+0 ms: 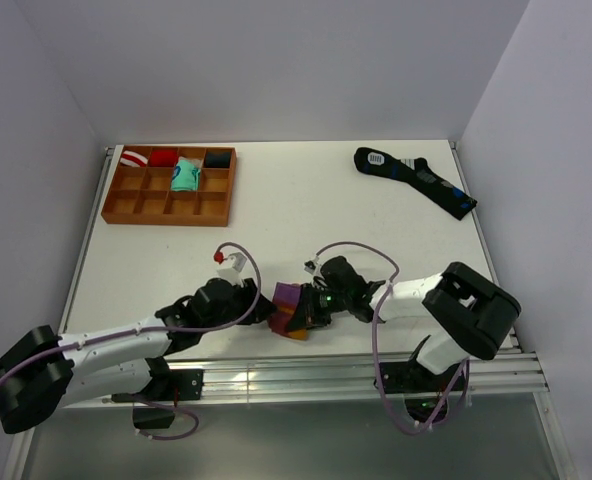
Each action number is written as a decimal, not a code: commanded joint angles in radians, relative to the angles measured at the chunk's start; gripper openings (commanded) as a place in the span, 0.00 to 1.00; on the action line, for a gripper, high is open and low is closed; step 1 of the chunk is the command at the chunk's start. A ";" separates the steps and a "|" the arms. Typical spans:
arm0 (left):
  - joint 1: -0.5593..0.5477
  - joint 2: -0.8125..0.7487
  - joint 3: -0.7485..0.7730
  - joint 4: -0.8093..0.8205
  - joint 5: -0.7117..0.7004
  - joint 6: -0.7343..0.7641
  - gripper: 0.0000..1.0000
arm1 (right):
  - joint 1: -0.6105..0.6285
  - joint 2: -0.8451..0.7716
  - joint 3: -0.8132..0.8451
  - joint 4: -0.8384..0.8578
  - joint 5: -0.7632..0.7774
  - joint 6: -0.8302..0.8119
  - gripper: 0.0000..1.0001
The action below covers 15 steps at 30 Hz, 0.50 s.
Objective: Roll the socks
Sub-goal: Roll the sock at the center of the board.
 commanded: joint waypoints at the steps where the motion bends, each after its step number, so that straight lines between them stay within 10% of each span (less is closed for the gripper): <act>1: -0.021 -0.067 -0.064 0.163 -0.150 0.066 0.42 | -0.033 0.018 0.033 -0.075 -0.106 0.041 0.03; 15: -0.102 -0.067 -0.237 0.493 -0.239 0.205 0.55 | -0.203 0.079 0.173 -0.347 -0.287 0.015 0.00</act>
